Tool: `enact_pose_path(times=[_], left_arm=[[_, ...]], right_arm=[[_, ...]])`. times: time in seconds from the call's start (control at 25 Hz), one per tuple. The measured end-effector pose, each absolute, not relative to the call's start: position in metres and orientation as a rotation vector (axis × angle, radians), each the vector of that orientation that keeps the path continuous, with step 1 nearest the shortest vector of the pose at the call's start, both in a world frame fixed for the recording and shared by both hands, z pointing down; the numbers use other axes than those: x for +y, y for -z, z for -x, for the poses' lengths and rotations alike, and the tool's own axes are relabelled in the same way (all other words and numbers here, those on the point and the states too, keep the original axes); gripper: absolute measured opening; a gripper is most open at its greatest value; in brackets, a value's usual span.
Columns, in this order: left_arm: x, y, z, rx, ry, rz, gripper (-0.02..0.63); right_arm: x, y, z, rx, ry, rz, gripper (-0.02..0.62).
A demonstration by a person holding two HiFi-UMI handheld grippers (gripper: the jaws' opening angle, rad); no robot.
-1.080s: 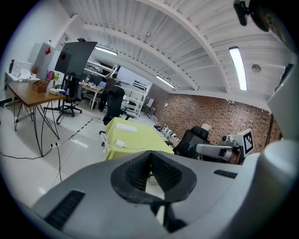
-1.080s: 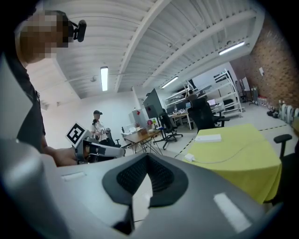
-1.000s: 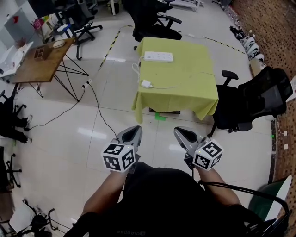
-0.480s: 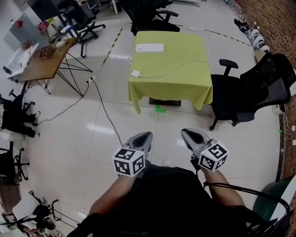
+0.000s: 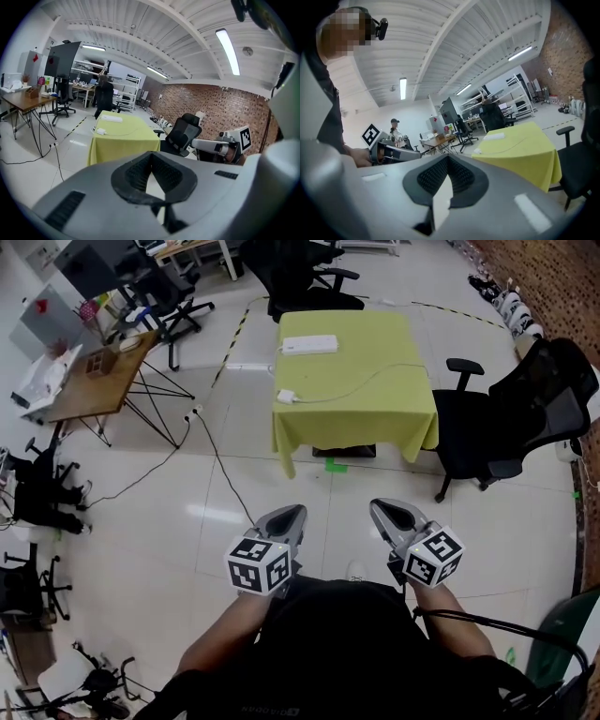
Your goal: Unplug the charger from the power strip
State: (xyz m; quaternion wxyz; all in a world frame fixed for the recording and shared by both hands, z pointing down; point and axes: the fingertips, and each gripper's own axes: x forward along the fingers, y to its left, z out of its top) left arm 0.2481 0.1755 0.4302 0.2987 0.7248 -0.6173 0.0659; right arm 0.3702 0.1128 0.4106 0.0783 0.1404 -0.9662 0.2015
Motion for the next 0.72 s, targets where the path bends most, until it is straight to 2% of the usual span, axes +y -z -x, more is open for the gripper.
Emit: enact_pose_path(times=[0.72], left_arm=[[0.189,-0.431,-0.193,-1.627,-0.119,-1.935,0.006]], right_arm=[[0.129,-0.406,-0.321,-2.860,-0.560,-0.483,0.000]])
